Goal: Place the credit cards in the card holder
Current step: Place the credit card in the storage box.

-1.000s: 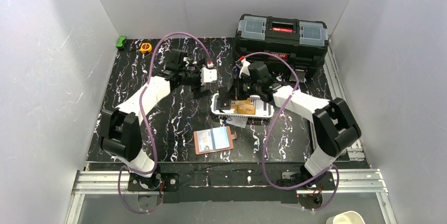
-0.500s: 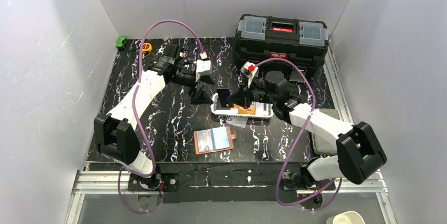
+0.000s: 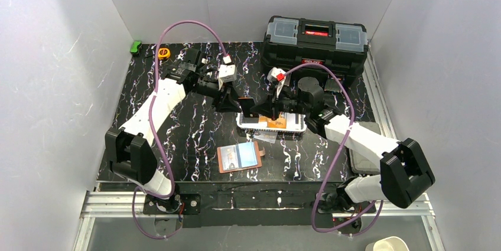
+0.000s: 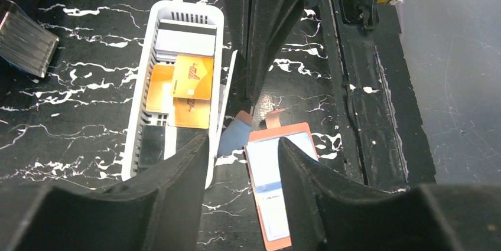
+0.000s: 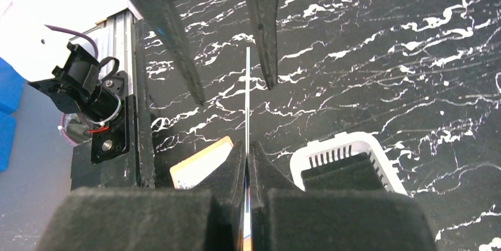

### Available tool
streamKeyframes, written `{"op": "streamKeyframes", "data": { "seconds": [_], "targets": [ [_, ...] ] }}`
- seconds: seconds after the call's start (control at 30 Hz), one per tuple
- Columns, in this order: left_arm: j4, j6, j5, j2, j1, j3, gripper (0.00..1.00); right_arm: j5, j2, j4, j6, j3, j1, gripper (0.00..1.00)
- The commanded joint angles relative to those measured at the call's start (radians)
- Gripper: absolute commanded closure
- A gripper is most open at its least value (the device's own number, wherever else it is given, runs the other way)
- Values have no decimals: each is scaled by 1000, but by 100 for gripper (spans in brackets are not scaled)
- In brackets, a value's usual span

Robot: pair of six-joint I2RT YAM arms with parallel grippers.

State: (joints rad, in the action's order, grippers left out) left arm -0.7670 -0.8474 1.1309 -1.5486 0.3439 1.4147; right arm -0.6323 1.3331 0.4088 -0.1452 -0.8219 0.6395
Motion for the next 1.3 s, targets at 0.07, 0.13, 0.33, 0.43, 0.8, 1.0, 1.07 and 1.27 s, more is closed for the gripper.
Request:
{"op": "streamKeyframes", "data": {
  "seconds": [0.07,0.13,0.33,0.43,0.8,1.0,1.07,1.27],
  "targets": [
    [34,39,60,-17,5,50,69,-37,15,16,31,-77,10,99],
    [40,48,64,-22,7,56,81,-42,26,15,30,-86,11,99],
    [43,71,50,-24,10,60,100,-45,51,1,33,-105,11,97],
    [43,79,50,-21,10,55,100,-38,52,-6,31,-104,10,84],
    [-64,80,106,-9,9,85,100,-241,-25,135,-79,13,-93,66],
    [-111,98,139,0,13,102,100,-311,-7,259,-173,0,-98,67],
    [-123,88,140,2,14,100,100,-331,4,302,-215,-9,-98,69],
    [-139,88,144,10,14,108,100,-363,24,325,-286,-37,-95,96]
  ]
}}
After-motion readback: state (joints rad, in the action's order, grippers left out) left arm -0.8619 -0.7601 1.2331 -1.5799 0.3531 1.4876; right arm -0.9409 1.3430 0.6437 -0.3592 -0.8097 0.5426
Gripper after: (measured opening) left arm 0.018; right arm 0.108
